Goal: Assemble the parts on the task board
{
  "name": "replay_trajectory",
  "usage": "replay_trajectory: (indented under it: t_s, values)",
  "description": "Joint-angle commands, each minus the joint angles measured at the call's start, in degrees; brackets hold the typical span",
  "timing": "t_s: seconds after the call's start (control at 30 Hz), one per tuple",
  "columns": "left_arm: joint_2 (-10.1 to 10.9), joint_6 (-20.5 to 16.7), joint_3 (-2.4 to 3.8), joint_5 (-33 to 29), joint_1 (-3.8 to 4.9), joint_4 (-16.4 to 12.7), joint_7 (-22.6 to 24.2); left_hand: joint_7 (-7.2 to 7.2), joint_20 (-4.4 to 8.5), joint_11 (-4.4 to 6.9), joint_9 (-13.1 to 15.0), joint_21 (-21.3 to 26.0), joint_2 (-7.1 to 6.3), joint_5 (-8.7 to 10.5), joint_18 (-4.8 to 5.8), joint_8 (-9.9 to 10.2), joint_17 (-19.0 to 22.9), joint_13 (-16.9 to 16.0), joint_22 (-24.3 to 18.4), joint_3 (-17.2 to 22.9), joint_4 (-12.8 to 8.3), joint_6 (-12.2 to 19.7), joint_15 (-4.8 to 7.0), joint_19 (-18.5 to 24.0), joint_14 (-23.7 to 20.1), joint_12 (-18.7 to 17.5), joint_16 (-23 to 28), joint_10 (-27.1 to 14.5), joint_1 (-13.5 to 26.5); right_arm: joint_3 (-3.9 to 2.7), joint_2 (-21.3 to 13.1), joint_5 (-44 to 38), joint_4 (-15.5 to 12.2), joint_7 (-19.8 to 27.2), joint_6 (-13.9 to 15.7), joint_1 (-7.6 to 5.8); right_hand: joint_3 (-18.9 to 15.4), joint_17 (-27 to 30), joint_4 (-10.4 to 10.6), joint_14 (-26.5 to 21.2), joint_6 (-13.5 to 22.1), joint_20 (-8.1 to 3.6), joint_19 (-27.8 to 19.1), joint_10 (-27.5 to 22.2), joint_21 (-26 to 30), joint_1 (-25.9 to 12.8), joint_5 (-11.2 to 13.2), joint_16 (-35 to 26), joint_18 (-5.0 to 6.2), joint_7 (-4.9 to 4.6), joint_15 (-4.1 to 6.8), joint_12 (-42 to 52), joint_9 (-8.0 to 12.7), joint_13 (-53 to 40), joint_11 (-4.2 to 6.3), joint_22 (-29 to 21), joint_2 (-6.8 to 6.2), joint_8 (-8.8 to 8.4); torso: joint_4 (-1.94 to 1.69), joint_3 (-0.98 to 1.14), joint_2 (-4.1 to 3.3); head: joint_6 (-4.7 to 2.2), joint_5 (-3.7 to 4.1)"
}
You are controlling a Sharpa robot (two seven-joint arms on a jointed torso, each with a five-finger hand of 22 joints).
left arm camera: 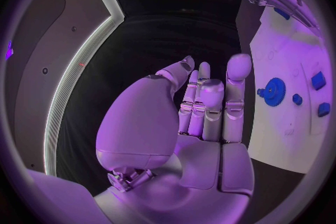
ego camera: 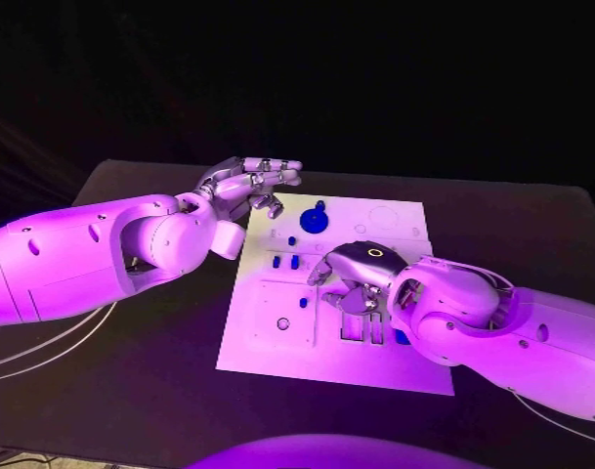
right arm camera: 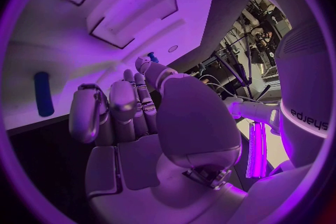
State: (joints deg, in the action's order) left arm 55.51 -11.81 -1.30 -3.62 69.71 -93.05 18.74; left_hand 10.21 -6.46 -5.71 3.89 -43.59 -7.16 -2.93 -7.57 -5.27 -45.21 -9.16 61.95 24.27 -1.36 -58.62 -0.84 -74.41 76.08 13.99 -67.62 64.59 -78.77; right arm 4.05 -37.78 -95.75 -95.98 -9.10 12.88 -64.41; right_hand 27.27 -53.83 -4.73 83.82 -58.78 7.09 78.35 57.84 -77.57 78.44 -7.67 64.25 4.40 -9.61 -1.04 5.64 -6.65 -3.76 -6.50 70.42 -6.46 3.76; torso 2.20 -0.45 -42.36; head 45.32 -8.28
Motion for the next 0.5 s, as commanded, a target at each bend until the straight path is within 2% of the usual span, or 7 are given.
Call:
replay_trajectory:
  t_s: [0.03, 0.17, 0.27, 0.4, 0.5]
  values:
    - [0.1, 0.8, 0.04, 0.0, 0.03, 0.1, 0.2, 0.09, 0.04, 0.05, -0.1, 0.2, 0.59, -0.16, -1.03, -0.1, 0.1, -0.1, 0.0, -0.3, 0.1, 0.4, 0.08, 0.2, -0.3, 0.2, 0.2, -0.3, 0.1, -0.39, -2.5, 2.2, -1.6, 0.4, 3.9, -0.89, -0.3, 0.1, 0.1, 0.2, -0.4, -0.1, 0.2, 0.6, 0.1, 0.1, -0.3, -0.2, 0.24, 0.04, -0.09, 0.5, 0.1, -0.1, 0.03, 0.2, 0.07, 0.07, 0.13, -0.06, 0.06, -0.25, 0.23]
    - [0.2, 0.8, 0.04, 0.0, 0.03, 0.2, 0.2, 0.09, 0.04, 0.05, -0.1, 0.2, 0.59, -0.16, -1.03, -0.1, 0.1, -0.1, 0.0, -0.3, 0.1, 0.4, 0.08, 0.2, -0.3, 0.2, 0.2, -0.3, 0.1, -0.9, -6.0, 2.9, -3.4, -0.5, 3.5, -2.16, -0.6, 0.2, 0.3, 0.2, -0.2, -0.16, 0.3, 0.7, 0.1, -0.3, -0.3, -0.2, 0.23, 0.43, -0.01, 0.8, 0.2, 0.0, 0.18, 0.1, -0.39, -0.1, 0.34, 0.02, 0.08, -0.67, 0.63]
    - [0.3, 0.9, 0.03, 0.0, 0.03, 0.2, 0.2, 0.1, 0.04, 0.05, -0.1, 0.2, 0.6, -0.16, -1.03, -0.1, 0.1, -0.1, 0.0, -0.3, 0.1, 0.4, 0.07, 0.2, -0.3, 0.2, 0.2, -0.3, 0.1, -1.14, -8.7, 2.4, -4.1, -1.8, 1.9, -3.42, -2.0, 0.5, 0.7, 0.2, 0.7, -0.22, 0.3, -1.1, 0.3, -1.2, -0.4, -0.3, 0.26, 1.54, 0.05, 0.1, 0.6, 0.2, 0.25, 0.0, -1.15, -0.23, 0.54, 0.04, 0.14, -0.84, 0.8]
    - [0.3, 1.0, 0.03, 0.0, 0.03, 0.1, 0.2, 0.12, 0.03, 0.04, -0.1, 0.2, 0.63, -0.16, -1.02, -0.1, 0.2, -0.1, 0.0, -0.3, 0.1, 0.5, 0.06, 0.2, -0.4, 0.3, 0.3, -0.3, 0.1, -1.23, -10.3, 1.3, -4.1, -3.2, -0.1, -4.07, -4.1, 0.8, 1.2, 0.3, 1.6, -0.53, 0.3, -3.8, 0.5, -1.4, -0.5, -0.5, 0.27, 2.0, 0.56, -0.7, 1.0, 0.2, 0.46, -0.2, -1.5, -0.2, 0.7, 0.09, 0.2, -1.1, 0.94]
    - [0.3, 1.1, 0.03, 0.0, 0.03, 0.1, 0.1, 0.12, 0.03, 0.04, -0.1, 0.2, 0.63, -0.16, -1.02, -0.1, 0.2, -0.1, 0.0, -0.3, 0.1, 0.5, 0.06, 0.2, -0.4, 0.3, 0.3, -0.3, 0.1, -1.25, -11.0, 0.3, -3.7, -4.1, -1.7, -4.31, -5.0, 0.8, 1.3, 0.3, 1.8, -0.78, 0.4, -4.5, 0.5, -1.2, -0.4, -0.5, 0.28, 2.14, 0.89, -0.8, 1.2, 0.1, 0.56, -0.2, -1.44, -0.18, 0.67, 0.12, 0.16, -1.18, 1.07]
